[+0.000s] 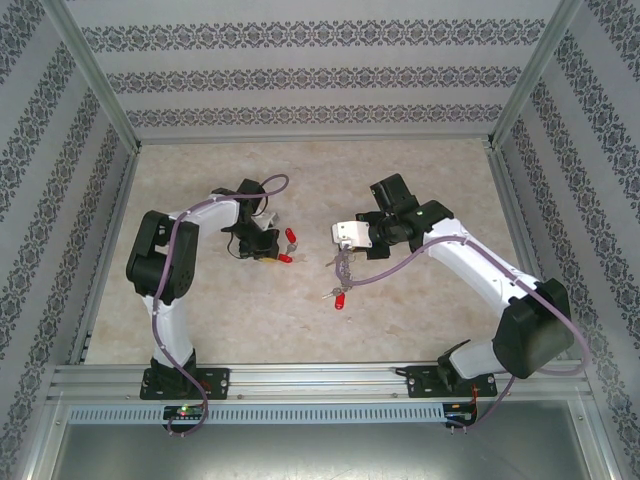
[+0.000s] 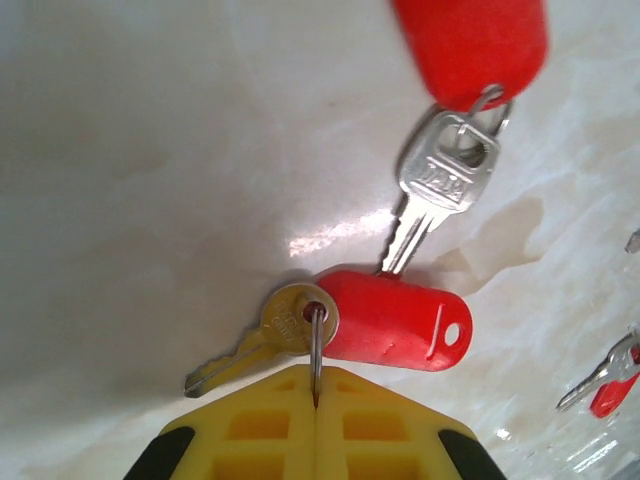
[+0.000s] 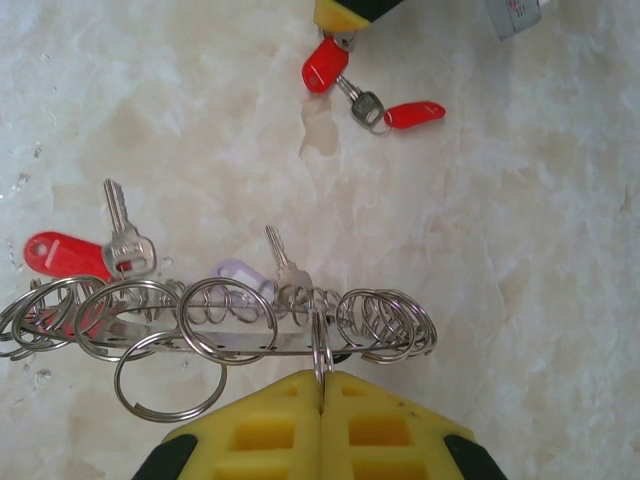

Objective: Put the keys on the keyring

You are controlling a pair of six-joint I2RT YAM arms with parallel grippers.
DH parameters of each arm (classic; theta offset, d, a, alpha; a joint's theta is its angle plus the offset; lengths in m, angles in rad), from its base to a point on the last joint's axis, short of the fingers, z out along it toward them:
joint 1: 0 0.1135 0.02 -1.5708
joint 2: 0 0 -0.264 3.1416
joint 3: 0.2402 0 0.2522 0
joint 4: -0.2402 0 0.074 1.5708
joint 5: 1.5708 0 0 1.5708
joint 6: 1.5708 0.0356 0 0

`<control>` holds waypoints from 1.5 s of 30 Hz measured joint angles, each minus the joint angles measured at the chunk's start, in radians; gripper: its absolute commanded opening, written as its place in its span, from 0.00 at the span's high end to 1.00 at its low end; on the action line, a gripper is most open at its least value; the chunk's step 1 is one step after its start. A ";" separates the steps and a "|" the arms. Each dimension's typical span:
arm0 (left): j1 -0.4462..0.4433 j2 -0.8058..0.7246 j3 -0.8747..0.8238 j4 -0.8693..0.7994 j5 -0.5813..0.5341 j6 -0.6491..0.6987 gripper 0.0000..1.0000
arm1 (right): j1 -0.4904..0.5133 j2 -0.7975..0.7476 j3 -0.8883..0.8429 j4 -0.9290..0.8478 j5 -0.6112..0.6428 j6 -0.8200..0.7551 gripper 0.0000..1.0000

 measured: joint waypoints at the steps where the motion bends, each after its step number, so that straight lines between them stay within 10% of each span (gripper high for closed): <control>1: 0.000 -0.015 -0.003 0.002 0.000 0.025 1.00 | 0.000 -0.002 0.000 -0.001 -0.011 0.003 1.00; 10: -0.055 -0.476 -0.132 0.129 0.109 0.528 1.00 | -0.013 0.037 0.018 -0.012 -0.130 0.079 1.00; 16: -0.064 -0.528 -0.132 0.251 0.151 0.772 1.00 | -0.026 0.065 0.051 -0.013 -0.313 0.111 1.00; 45: -0.209 -0.474 -0.143 0.437 0.322 1.186 1.00 | -0.033 0.053 0.026 0.090 -0.482 0.219 1.00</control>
